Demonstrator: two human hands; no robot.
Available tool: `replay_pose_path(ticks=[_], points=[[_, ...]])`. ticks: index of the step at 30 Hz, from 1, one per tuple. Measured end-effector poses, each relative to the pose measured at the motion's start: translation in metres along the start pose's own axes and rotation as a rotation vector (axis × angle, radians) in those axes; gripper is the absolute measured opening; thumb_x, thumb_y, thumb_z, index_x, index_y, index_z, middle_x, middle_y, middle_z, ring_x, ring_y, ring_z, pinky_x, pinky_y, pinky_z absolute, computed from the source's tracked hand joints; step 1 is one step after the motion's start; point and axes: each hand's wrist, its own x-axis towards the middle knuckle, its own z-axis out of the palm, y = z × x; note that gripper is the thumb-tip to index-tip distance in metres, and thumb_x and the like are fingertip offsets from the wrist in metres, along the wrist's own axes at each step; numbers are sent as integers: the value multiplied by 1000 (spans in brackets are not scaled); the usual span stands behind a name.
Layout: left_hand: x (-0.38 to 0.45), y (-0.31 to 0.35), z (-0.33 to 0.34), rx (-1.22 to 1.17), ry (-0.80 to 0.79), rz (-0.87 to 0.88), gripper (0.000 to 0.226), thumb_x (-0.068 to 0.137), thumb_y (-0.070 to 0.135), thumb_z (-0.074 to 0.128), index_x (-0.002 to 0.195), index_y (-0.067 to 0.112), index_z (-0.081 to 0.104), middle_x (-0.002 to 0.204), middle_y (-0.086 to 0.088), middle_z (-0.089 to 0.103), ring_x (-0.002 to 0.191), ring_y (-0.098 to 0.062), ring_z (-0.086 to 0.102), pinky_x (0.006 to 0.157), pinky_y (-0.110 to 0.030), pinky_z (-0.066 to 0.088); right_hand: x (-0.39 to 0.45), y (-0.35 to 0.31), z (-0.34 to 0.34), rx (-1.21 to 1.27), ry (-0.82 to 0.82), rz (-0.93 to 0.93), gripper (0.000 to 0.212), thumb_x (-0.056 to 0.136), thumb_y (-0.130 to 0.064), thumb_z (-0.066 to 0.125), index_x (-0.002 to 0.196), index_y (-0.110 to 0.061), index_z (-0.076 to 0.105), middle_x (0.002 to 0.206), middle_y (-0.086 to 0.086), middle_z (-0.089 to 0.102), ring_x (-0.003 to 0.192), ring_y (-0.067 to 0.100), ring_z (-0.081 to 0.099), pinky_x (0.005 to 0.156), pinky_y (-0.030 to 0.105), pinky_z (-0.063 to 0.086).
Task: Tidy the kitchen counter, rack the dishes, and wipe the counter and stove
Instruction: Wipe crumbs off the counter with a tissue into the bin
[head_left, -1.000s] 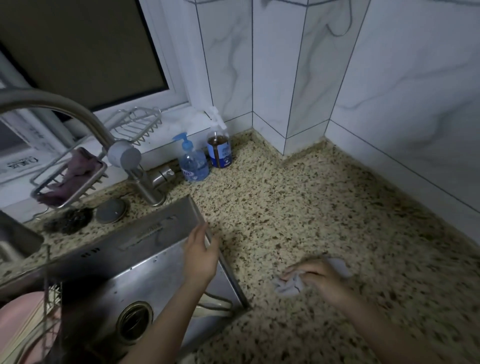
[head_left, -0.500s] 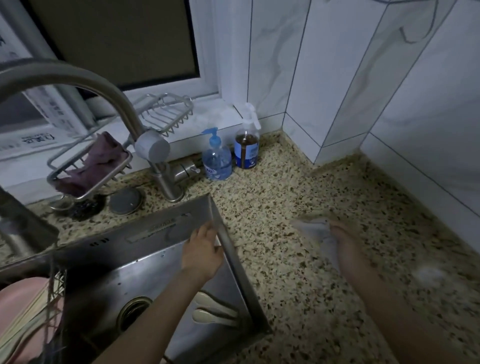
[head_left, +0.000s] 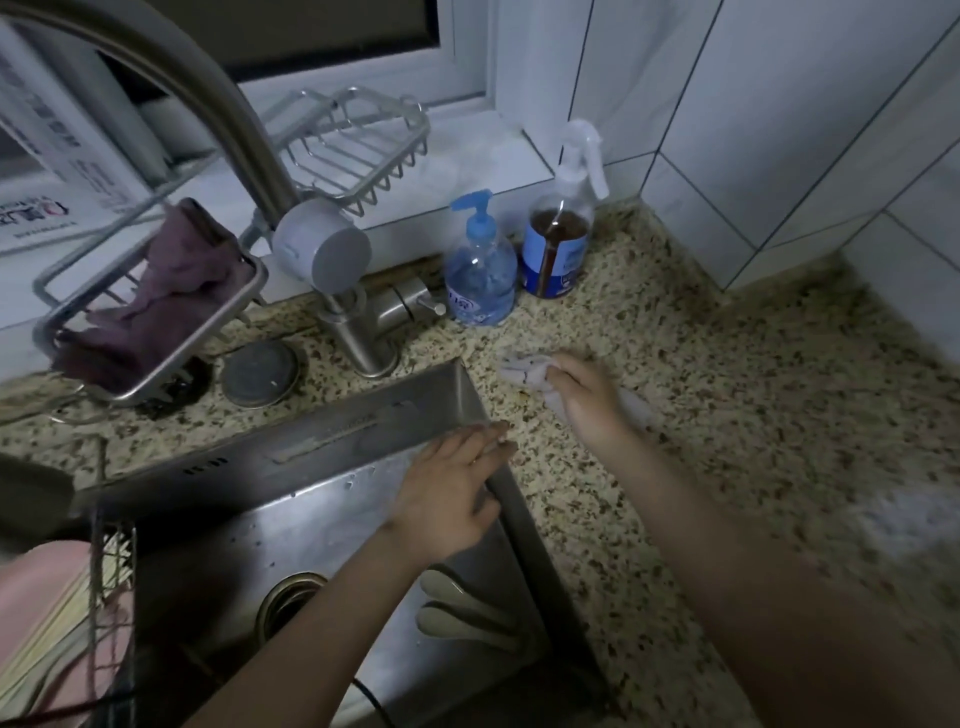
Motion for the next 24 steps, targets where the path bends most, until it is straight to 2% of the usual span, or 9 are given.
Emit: replay_pose_path(ticks=[3, 5, 8, 10, 14, 17, 20, 22, 24], points=[[-1, 2, -1, -6, 18, 0, 63, 75, 27, 53, 137, 18, 49, 147, -1, 40, 130, -25, 41, 107, -37, 31, -12, 8, -5, -73, -76, -10, 22, 96, -9, 44, 98, -9, 66, 96, 5, 64, 95, 24, 60, 79, 36, 47], [-4, 5, -3, -51, 64, -35, 61, 75, 21, 53, 136, 16, 50, 145, -3, 43, 129, -27, 43, 108, -37, 32, -21, 10, -8, -90, -120, -34, 23, 94, -4, 45, 100, 1, 67, 100, 17, 65, 97, 32, 61, 85, 46, 48], [-9, 11, -8, -220, 251, -227, 56, 76, 12, 48, 132, 11, 54, 139, -6, 49, 125, -27, 47, 104, -37, 38, -34, 12, -13, -79, -165, -48, 23, 92, 2, 45, 98, 10, 66, 101, 29, 63, 99, 43, 59, 88, 58, 46], [-13, 15, -11, -261, 284, -322, 53, 80, 14, 46, 132, 12, 54, 141, -5, 47, 127, -24, 44, 105, -35, 37, -43, 14, -15, -78, -204, -52, 21, 91, 4, 45, 90, 17, 62, 96, 37, 61, 96, 51, 55, 85, 62, 43], [-27, 32, -13, -227, 245, -326, 49, 86, 8, 52, 135, 13, 51, 143, -3, 44, 130, -22, 41, 106, -32, 33, -72, 16, -22, -69, -266, -73, 21, 87, 9, 46, 75, 14, 63, 87, 37, 61, 88, 51, 57, 78, 58, 45], [-37, 46, -11, -201, 213, -330, 51, 86, 7, 53, 137, 14, 49, 144, -2, 42, 132, -22, 39, 108, -33, 32, -94, 20, -26, -73, -302, -95, 32, 81, -6, 46, 77, 23, 58, 83, 41, 58, 83, 53, 54, 73, 53, 45], [-51, 65, -10, -190, 178, -315, 50, 86, 8, 50, 136, 13, 50, 145, -4, 41, 132, -24, 39, 107, -35, 33, -115, 25, -34, -81, -339, -122, 42, 73, -15, 43, 77, 24, 58, 82, 41, 58, 83, 55, 54, 75, 56, 44], [-59, 76, -9, -184, 177, -305, 48, 85, 7, 47, 133, 10, 52, 144, -6, 43, 131, -26, 39, 107, -34, 32, -129, 31, -41, -89, -363, -101, 39, 77, -13, 45, 76, 24, 58, 80, 42, 57, 78, 55, 54, 68, 55, 44], [-64, 83, -8, -181, 198, -326, 47, 86, 1, 48, 131, 10, 54, 143, -6, 44, 131, -25, 39, 106, -30, 29, -141, 38, -47, -82, -381, -59, 28, 86, 1, 45, 75, 26, 54, 78, 44, 54, 75, 56, 52, 61, 50, 41]])
